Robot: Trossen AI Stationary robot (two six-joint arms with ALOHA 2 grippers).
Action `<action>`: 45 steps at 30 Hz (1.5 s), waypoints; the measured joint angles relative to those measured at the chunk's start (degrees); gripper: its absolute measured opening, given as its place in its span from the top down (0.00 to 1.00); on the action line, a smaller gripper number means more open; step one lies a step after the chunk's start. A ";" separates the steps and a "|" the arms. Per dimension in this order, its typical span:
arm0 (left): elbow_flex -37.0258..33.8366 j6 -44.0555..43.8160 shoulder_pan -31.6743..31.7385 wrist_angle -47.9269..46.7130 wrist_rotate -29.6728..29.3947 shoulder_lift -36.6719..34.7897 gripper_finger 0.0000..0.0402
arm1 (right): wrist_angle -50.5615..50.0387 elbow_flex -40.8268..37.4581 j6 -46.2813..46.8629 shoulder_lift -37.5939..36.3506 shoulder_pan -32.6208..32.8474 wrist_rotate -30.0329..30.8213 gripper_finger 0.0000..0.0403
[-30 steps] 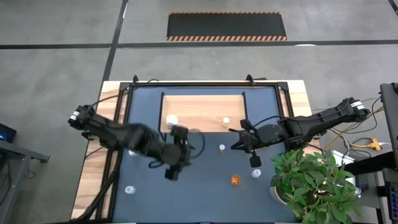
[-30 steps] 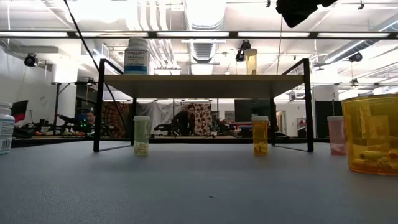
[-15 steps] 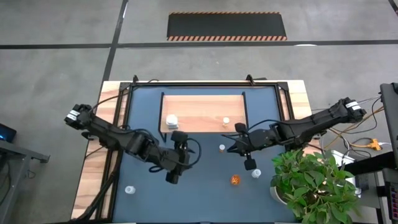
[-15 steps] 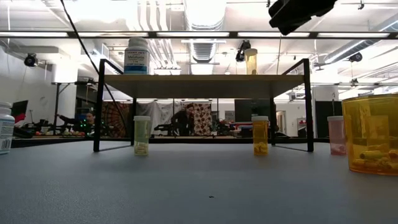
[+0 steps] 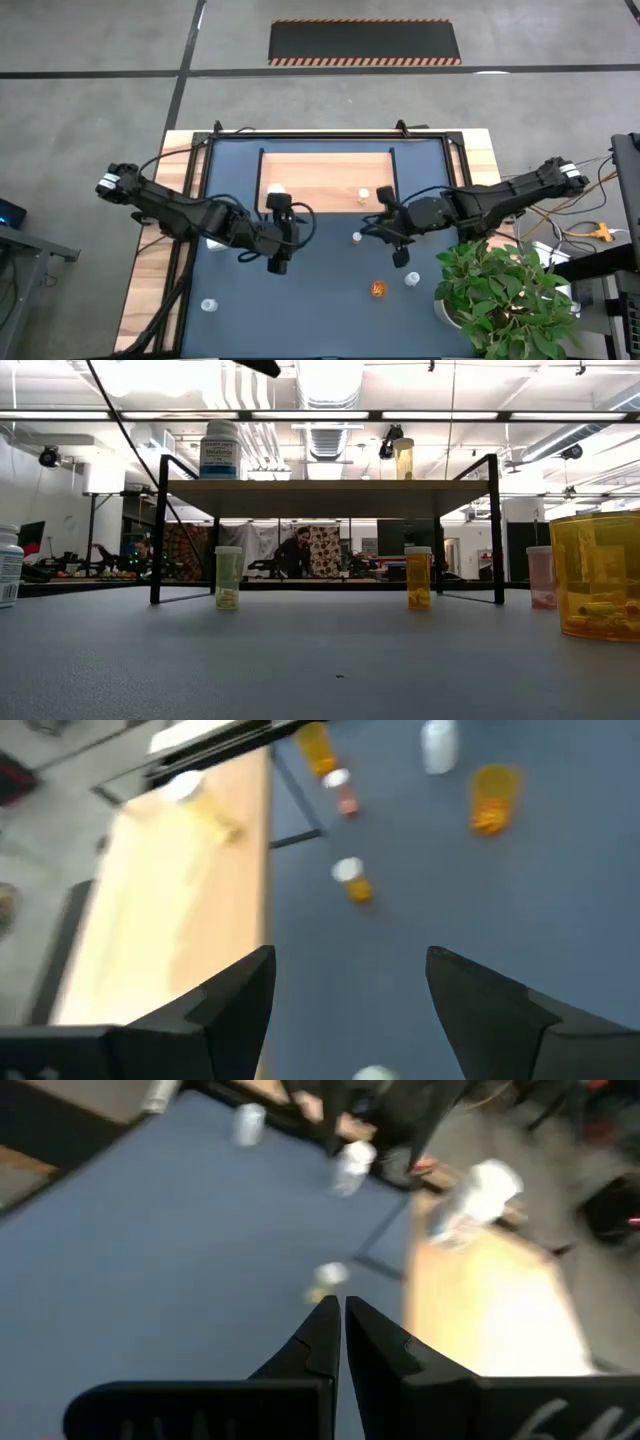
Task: Pick and place medicine bottles onto shelf by color
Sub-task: Put the left transparent bottle on the shelf
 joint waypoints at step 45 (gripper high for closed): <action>-13.54 -51.30 -15.94 6.27 -19.32 18.14 0.40 | 0.75 -4.38 13.41 0.74 9.84 -5.65 0.97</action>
